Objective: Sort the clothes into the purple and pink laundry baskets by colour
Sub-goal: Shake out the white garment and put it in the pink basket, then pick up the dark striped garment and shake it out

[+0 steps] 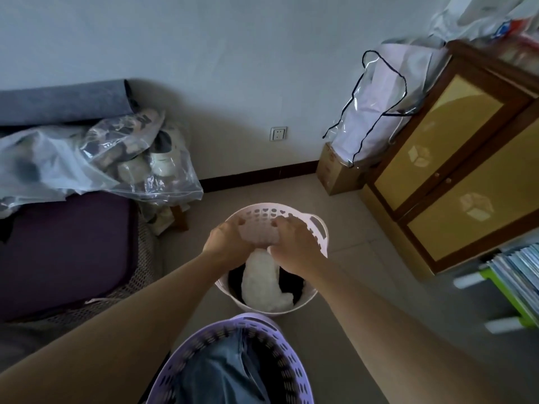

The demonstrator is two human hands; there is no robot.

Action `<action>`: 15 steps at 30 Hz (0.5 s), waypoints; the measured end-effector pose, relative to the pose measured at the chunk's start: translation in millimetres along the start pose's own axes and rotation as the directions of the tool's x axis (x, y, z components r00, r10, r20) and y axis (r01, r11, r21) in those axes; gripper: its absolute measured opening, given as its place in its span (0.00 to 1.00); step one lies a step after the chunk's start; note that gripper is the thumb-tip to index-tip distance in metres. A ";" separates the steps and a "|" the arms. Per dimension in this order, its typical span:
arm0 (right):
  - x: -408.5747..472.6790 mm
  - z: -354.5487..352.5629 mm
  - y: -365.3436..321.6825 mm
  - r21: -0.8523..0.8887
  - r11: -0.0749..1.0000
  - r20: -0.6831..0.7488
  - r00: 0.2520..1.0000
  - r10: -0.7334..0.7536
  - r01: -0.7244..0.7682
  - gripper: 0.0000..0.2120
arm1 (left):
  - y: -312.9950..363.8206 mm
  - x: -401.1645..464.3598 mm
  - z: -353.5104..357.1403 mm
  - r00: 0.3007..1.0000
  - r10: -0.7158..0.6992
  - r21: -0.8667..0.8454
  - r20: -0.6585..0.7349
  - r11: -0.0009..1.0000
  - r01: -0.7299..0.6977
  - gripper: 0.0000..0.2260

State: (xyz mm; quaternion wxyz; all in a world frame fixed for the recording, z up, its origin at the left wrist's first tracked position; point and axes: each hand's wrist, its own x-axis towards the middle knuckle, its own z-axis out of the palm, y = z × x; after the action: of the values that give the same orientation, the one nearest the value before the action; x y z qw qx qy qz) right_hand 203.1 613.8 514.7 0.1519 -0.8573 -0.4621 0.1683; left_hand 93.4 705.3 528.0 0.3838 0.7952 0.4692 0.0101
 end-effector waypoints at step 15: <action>-23.9 27.7 -134.0 -0.083 0.973 0.212 0.958 -0.191 0.213 0.14 | -103.2 -76.4 -85.7 0.980 -0.190 -0.046 -0.058 0.981 0.187 0.20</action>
State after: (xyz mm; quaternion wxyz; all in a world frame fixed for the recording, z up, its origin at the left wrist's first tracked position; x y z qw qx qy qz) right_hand 79.5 667.1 549.1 0.0750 -0.7907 -0.5687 0.2137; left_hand -57.7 726.6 550.7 0.3843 0.7386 0.5538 0.0077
